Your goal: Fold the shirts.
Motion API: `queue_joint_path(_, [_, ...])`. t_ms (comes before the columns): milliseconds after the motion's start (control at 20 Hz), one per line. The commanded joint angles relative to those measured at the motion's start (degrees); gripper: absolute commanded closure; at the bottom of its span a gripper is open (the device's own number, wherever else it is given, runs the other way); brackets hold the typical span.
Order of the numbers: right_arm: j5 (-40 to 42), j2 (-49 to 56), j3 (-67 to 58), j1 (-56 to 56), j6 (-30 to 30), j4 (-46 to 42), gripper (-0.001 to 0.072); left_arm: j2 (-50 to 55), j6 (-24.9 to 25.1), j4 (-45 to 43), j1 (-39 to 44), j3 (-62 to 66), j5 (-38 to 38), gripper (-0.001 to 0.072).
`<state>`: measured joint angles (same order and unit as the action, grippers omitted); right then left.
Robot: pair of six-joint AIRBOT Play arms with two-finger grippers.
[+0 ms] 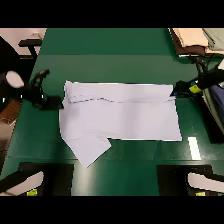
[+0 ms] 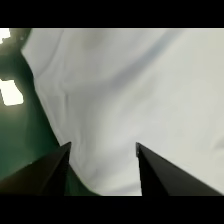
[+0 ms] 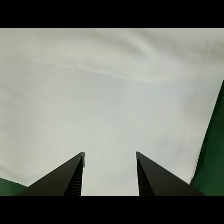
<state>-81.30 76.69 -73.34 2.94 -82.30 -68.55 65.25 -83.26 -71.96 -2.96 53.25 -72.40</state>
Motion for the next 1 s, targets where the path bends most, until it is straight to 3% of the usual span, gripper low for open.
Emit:
queue_joint_path(0, [3.06, -8.46, 8.04, -0.04, 0.31, 0.02, 0.0329, -10.95, -2.75, 2.27, -0.04, -15.15, -3.34, 0.0224])
queue_joint_path(250, [6.32, -13.35, 11.47, -0.04, 0.31, 0.04, 0.0329, -16.39, -5.35, 6.95, 2.89, -26.16, -2.40, 0.0224])
queue_joint_path(500, [5.57, -13.57, 11.47, -0.04, 0.31, 0.07, 0.0329, -16.37, -9.81, 9.66, 9.70, -30.51, 9.01, 0.0224])
queue_joint_path(700, [4.31, -13.57, 11.47, -0.07, 0.37, -0.17, 0.0329, -16.37, -9.97, 11.15, 9.75, -30.58, 11.28, 0.0227])
queue_joint_path(750, [3.50, -13.57, 11.61, -0.20, 0.83, -0.37, 0.0329, -16.39, -9.97, 11.23, 9.75, -30.56, 11.26, 0.0337])
queue_joint_path(800, [2.27, -13.57, 12.11, -0.74, 1.57, -0.35, 0.0329, -16.39, -9.77, 11.26, 9.75, -30.45, 10.60, 0.0680])
queue_joint_path(950, [-2.08, -13.60, 17.03, -6.49, 1.84, -0.68, 0.0329, -16.63, -9.27, 11.13, 9.75, -28.04, 8.09, 0.0684])
